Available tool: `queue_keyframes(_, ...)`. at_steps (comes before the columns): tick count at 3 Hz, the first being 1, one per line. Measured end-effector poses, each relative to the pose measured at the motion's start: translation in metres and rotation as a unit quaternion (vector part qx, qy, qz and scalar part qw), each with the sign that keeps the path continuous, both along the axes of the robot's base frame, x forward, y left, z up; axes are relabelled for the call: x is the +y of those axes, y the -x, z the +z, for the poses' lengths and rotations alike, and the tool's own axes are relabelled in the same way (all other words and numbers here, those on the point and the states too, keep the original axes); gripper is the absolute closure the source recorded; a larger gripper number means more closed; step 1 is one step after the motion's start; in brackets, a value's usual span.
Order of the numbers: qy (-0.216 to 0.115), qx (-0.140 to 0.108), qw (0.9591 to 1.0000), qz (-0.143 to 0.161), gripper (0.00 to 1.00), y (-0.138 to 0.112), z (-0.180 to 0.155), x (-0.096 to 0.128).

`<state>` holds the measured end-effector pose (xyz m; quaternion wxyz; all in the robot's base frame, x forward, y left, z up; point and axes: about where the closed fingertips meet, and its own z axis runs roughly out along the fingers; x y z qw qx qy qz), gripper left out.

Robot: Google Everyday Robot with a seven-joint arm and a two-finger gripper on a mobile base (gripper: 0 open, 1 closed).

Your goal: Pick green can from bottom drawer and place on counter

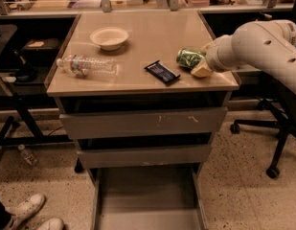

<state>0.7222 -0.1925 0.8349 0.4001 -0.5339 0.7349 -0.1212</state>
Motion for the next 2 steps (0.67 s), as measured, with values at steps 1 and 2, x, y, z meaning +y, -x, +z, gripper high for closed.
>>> queue_keyframes(1,0.0,0.0,1.0,0.0,0.82,-0.0001,0.0012,0.0001)
queue_keyframes(2,0.0,0.0,1.0,0.0,0.58,-0.0001,0.0011,0.0002)
